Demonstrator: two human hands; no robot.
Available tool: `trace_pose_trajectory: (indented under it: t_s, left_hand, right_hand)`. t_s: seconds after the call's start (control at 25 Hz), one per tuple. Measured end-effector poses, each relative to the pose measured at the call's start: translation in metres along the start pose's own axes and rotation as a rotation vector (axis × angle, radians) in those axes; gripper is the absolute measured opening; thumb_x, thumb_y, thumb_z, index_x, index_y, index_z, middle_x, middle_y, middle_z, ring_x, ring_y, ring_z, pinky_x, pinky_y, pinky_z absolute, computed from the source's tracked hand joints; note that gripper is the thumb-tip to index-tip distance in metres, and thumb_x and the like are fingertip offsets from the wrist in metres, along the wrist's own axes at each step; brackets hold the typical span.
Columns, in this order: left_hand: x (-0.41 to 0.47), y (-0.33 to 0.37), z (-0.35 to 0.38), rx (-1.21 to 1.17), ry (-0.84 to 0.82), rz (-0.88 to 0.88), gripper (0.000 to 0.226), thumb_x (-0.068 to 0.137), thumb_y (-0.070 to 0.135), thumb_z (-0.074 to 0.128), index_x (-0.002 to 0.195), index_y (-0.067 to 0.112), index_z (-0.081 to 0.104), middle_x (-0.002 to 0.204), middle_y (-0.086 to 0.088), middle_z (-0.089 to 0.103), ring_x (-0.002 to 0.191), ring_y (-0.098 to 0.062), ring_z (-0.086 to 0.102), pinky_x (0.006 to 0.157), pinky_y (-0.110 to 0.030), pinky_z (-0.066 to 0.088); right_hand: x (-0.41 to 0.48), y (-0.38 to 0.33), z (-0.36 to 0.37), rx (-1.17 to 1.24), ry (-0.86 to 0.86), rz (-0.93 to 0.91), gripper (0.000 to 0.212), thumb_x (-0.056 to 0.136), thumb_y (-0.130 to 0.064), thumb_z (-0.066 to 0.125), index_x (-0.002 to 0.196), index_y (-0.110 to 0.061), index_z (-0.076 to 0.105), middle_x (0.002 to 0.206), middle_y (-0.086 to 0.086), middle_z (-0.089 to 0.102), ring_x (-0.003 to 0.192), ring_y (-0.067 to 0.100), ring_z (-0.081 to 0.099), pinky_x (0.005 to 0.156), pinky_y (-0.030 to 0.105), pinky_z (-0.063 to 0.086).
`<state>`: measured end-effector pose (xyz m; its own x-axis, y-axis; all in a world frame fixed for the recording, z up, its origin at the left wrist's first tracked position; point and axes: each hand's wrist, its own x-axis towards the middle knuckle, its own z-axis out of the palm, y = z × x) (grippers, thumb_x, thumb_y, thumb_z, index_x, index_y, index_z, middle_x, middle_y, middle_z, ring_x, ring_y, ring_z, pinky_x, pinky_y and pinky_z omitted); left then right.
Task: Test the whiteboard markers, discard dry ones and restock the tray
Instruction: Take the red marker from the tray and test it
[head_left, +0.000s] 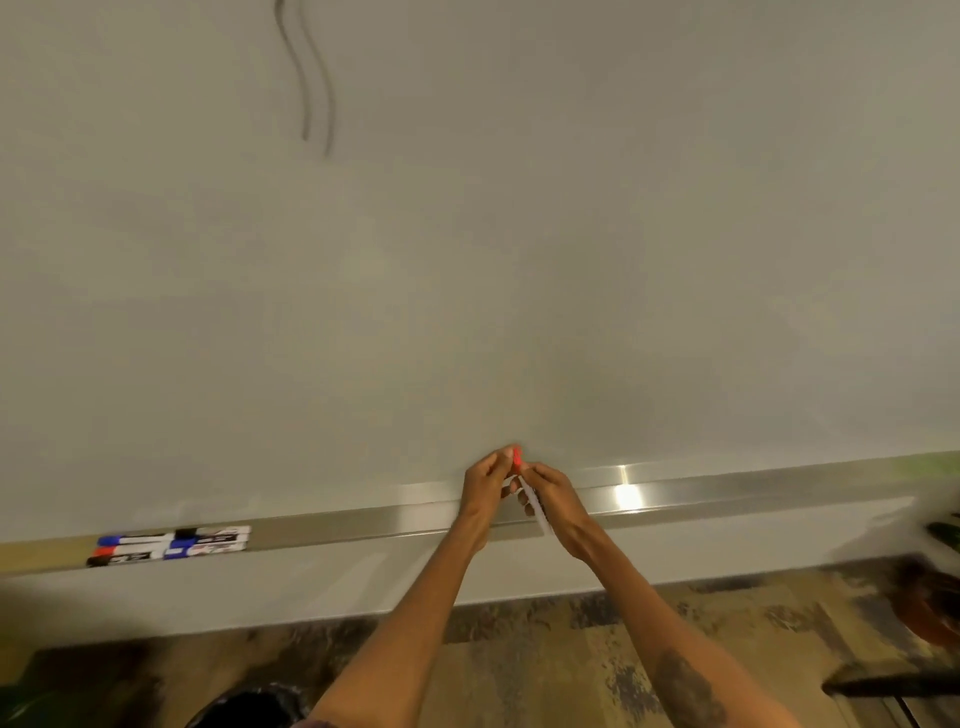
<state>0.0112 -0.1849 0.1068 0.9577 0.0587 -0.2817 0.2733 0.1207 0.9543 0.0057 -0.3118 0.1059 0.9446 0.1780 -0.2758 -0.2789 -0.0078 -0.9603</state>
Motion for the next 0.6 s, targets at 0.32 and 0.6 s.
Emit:
trace_pose_trajectory:
  t_s: [0.32,0.6]
  left_hand:
    - [-0.019,0.051,-0.065,-0.114,0.121,0.185,0.027,0.104,0.021,0.048,0.104,0.01,0.072,0.102,-0.007,0.074,0.097,-0.021,0.069,0.084,-0.033,0.056]
    - [-0.035,0.116,-0.099,-0.297,0.076,0.389,0.026,0.102,0.026,0.049,0.107,0.008,0.068,0.099,-0.008,0.072,0.098,-0.02,0.067,0.091,-0.031,0.055]
  right_hand:
    - [-0.008,-0.062,0.091,-0.243,-0.076,-0.257,0.029,0.104,-0.034,0.046,0.119,-0.019,0.064,0.078,-0.009,0.061,0.06,0.001,0.049,0.052,0.014,0.037]
    - [-0.011,-0.109,0.134,-0.12,-0.091,-0.368,0.024,0.103,-0.039,0.047,0.104,-0.025,0.066,0.062,-0.005,0.046,0.05,0.004,0.037,0.045,0.017,0.031]
